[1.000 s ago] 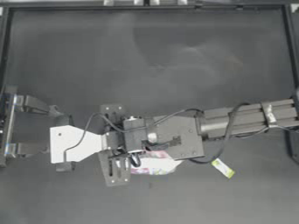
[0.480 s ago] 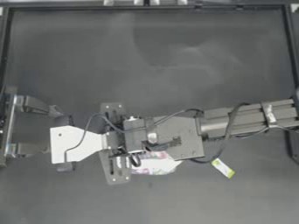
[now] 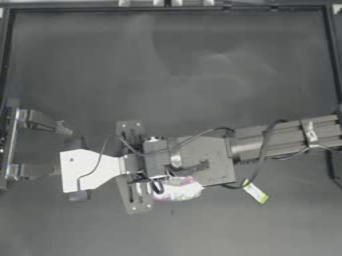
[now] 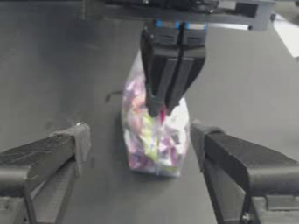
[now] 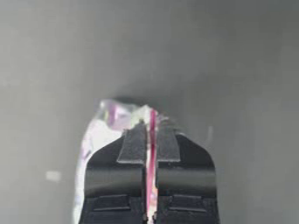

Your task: Put candy in bag

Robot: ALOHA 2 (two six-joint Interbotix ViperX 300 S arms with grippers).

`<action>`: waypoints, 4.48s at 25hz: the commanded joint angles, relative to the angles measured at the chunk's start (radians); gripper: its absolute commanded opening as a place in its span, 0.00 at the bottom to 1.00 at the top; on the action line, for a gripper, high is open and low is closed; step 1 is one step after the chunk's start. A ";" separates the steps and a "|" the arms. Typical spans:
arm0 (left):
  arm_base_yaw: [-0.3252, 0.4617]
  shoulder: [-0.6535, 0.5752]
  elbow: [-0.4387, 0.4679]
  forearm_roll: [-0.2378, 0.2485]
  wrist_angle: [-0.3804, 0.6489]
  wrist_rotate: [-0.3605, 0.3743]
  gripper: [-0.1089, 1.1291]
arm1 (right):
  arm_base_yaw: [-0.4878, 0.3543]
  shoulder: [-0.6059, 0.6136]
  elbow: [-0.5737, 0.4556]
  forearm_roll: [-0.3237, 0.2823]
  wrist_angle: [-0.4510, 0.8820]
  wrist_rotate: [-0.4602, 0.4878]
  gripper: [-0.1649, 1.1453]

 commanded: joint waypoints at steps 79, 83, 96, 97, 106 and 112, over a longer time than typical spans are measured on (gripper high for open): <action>-0.060 0.723 -0.307 -0.098 -0.310 0.032 0.70 | 0.021 -0.318 0.411 -0.058 -0.388 0.149 0.17; -0.060 0.721 -0.308 -0.098 -0.311 0.032 0.70 | 0.021 -0.318 0.414 -0.057 -0.388 0.149 0.17; -0.060 0.723 -0.310 -0.098 -0.311 0.034 0.56 | 0.021 -0.314 0.423 -0.058 -0.394 0.149 0.17; -0.061 0.721 -0.310 -0.098 -0.311 0.034 0.55 | 0.021 -0.318 0.423 -0.058 -0.394 0.149 0.17; -0.067 0.723 -0.324 -0.095 -0.311 0.034 0.52 | 0.021 -0.314 0.426 -0.057 -0.394 0.149 0.17; -0.077 0.723 -0.324 -0.091 -0.311 0.035 0.35 | 0.021 -0.313 0.428 -0.057 -0.394 0.149 0.17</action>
